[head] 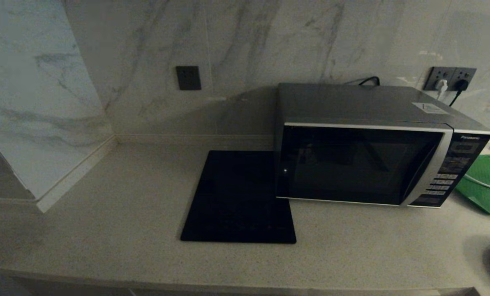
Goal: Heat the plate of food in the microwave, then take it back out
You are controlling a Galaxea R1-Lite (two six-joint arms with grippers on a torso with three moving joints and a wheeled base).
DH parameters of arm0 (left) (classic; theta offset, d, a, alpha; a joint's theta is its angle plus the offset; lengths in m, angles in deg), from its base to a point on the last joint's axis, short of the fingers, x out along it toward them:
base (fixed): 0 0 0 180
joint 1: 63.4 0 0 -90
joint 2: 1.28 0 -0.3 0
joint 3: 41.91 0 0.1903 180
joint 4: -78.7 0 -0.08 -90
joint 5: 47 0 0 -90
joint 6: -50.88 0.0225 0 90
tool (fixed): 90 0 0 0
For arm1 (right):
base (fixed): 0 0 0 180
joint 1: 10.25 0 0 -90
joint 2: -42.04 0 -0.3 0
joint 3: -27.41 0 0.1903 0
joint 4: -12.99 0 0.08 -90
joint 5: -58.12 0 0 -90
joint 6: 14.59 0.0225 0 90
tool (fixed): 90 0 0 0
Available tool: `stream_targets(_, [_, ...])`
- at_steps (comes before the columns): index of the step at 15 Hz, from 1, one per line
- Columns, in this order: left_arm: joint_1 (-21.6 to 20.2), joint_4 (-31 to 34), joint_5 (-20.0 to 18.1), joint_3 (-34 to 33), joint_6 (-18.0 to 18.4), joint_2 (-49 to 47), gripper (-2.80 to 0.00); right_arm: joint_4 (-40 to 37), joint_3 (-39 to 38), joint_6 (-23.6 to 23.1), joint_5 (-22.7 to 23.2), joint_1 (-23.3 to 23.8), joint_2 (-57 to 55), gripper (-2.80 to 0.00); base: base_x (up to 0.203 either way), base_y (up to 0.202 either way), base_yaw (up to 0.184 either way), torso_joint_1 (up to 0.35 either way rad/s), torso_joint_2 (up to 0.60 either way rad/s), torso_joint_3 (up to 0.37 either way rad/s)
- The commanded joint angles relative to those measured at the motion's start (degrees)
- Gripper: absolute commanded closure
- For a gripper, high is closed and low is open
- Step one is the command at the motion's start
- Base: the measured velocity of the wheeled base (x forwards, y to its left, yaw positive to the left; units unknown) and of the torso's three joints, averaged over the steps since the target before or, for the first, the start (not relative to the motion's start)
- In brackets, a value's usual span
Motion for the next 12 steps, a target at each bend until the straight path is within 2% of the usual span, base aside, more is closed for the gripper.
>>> stream_targets(1, [0.0, 0.0, 0.0, 0.0, -0.1, 0.0, 0.00, 0.0, -0.2, 0.1, 0.0, -0.1, -0.1, 0.00, 0.000, 0.000, 0.000, 0.000, 0.00, 0.000])
stream_targets(8, [0.0, 0.0, 0.0, 0.0, -0.1, 0.0, 0.00, 0.0, -0.2, 0.2, -0.1, 0.0, -0.1, 0.00, 0.000, 0.000, 0.000, 0.000, 0.00, 0.000])
stream_targets(12, [0.0, 0.0, 0.0, 0.0, -0.1, 0.0, 0.00, 0.0, -0.2, 2.5, -0.4, 0.0, -0.1, 0.00, 0.000, 0.000, 0.000, 0.000, 0.00, 0.000])
